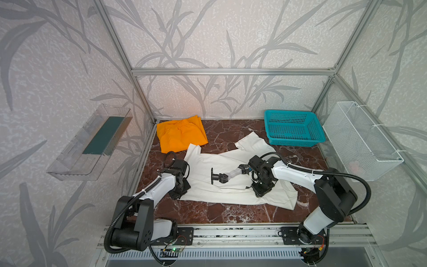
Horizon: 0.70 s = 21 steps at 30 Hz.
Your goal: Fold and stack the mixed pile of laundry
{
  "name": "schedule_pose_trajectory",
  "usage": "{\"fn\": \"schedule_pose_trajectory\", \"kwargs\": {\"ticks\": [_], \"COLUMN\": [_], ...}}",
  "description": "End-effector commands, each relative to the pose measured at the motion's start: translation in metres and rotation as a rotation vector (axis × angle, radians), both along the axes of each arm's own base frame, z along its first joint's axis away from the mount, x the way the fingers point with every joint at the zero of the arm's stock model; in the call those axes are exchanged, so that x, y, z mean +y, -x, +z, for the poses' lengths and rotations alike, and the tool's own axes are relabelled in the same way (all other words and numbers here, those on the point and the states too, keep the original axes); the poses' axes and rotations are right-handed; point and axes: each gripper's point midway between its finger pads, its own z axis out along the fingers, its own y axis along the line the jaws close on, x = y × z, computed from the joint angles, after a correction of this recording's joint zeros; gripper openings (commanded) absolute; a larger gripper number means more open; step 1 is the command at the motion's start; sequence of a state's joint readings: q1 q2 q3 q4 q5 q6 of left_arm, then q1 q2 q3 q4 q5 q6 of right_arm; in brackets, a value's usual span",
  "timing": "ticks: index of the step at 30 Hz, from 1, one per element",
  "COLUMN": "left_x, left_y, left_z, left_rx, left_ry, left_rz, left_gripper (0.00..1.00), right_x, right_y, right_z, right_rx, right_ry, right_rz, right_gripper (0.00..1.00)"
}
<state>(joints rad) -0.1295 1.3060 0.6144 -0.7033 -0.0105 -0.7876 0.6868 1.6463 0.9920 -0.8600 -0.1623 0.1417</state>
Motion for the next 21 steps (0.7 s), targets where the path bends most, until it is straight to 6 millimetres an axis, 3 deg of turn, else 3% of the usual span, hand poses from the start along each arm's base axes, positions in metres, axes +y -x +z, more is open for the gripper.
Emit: {"fn": "schedule_pose_trajectory", "kwargs": {"ticks": [1, 5, 9, 15, 21], "left_x": [0.005, 0.007, 0.008, 0.008, 0.008], "left_y": [0.004, 0.006, 0.008, 0.008, 0.012], "left_z": [-0.008, -0.007, -0.007, -0.005, -0.004], "left_rx": [0.015, 0.028, 0.028, 0.023, 0.020], "left_ry": [-0.026, -0.039, -0.040, -0.040, -0.038], "left_rz": [0.024, 0.024, 0.029, 0.029, 0.034], "left_gripper": [0.13, 0.13, 0.13, 0.13, 0.13], "right_x": [-0.009, -0.013, -0.012, 0.001, 0.011], "right_y": [-0.006, -0.014, -0.033, -0.070, -0.095], "right_z": [-0.004, 0.000, 0.017, 0.039, 0.027], "right_rx": [-0.031, -0.059, -0.139, -0.250, -0.260], "right_ry": [0.062, 0.095, 0.118, 0.132, 0.184], "right_rz": [-0.014, -0.012, 0.009, 0.066, 0.119], "right_gripper": [0.25, 0.15, 0.06, 0.03, 0.02]}}
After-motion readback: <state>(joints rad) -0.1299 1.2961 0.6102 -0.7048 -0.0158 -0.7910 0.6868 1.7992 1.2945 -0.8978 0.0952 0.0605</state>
